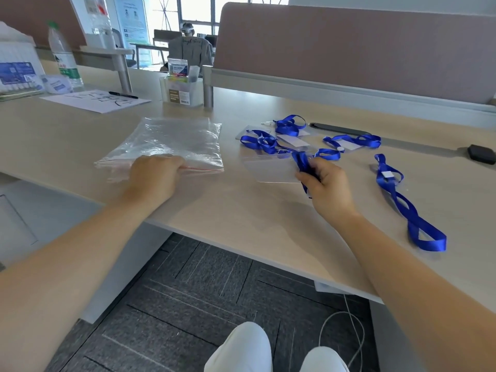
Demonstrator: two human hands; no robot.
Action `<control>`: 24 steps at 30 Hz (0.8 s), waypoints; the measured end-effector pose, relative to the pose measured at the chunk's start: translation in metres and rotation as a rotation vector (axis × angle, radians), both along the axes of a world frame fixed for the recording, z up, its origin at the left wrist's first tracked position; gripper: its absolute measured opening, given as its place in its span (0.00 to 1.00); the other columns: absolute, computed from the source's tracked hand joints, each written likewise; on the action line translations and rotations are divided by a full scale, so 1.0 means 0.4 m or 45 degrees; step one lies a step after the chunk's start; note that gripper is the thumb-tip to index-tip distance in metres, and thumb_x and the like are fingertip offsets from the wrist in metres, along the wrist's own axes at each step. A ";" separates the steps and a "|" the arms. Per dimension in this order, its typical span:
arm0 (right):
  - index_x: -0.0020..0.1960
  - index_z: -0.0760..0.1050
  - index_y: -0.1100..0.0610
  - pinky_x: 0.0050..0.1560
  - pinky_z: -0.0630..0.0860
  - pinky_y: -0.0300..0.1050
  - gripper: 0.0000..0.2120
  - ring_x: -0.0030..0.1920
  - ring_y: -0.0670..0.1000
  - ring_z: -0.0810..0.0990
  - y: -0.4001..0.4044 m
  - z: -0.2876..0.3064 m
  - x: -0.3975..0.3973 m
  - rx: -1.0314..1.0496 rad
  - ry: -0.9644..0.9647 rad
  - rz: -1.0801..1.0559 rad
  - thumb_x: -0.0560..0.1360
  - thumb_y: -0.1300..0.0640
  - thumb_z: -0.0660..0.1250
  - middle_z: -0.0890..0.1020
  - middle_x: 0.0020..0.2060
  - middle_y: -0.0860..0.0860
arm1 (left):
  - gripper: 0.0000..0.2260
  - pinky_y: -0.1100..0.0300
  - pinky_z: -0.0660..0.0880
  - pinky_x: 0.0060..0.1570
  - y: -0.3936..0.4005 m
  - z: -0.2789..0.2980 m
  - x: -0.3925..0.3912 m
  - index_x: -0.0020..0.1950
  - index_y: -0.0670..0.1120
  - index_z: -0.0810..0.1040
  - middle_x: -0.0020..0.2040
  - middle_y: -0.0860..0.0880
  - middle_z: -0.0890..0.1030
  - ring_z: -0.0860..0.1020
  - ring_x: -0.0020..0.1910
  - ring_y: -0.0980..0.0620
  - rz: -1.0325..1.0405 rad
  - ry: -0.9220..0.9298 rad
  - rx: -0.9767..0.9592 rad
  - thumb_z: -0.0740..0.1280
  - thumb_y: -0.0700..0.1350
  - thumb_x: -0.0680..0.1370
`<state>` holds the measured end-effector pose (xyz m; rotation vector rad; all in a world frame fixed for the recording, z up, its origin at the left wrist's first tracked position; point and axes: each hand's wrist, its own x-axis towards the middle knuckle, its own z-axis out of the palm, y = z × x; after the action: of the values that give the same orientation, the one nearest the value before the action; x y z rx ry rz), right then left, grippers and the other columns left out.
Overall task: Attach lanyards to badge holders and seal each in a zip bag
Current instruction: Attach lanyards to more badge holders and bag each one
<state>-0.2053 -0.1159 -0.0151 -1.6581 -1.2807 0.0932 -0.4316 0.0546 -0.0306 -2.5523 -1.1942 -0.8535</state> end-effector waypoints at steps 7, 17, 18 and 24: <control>0.33 0.64 0.47 0.32 0.64 0.32 0.17 0.30 0.44 0.65 -0.010 0.010 -0.015 0.105 0.036 -0.036 0.75 0.64 0.62 0.68 0.27 0.45 | 0.16 0.54 0.70 0.48 -0.060 0.015 0.062 0.54 0.42 0.80 0.49 0.41 0.81 0.77 0.52 0.41 -0.346 -0.130 -0.196 0.56 0.41 0.74; 0.34 0.67 0.55 0.36 0.64 0.45 0.12 0.31 0.54 0.65 -0.150 0.059 0.063 0.252 0.160 -0.323 0.75 0.64 0.60 0.69 0.26 0.51 | 0.15 0.58 0.72 0.55 -0.193 0.045 0.248 0.62 0.50 0.75 0.58 0.51 0.81 0.76 0.59 0.50 -0.562 -0.072 -0.443 0.59 0.39 0.78; 0.37 0.68 0.58 0.36 0.64 0.47 0.08 0.31 0.54 0.65 -0.167 0.060 0.071 0.257 0.177 -0.341 0.75 0.64 0.60 0.69 0.27 0.52 | 0.15 0.58 0.71 0.56 -0.212 0.047 0.268 0.62 0.50 0.75 0.58 0.51 0.81 0.76 0.59 0.50 -0.580 -0.053 -0.451 0.59 0.40 0.78; 0.46 0.71 0.70 0.36 0.64 0.44 0.06 0.32 0.53 0.67 -0.254 0.056 0.098 0.303 0.158 -0.403 0.75 0.66 0.60 0.72 0.31 0.57 | 0.15 0.56 0.72 0.58 -0.312 0.044 0.372 0.62 0.50 0.75 0.58 0.52 0.81 0.77 0.59 0.51 -0.706 0.031 -0.484 0.58 0.40 0.78</control>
<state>-0.1659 -0.2176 0.0071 -1.6005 -0.8877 -0.1409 -0.2826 -0.0704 -0.0130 -3.2733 -0.6886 -0.7384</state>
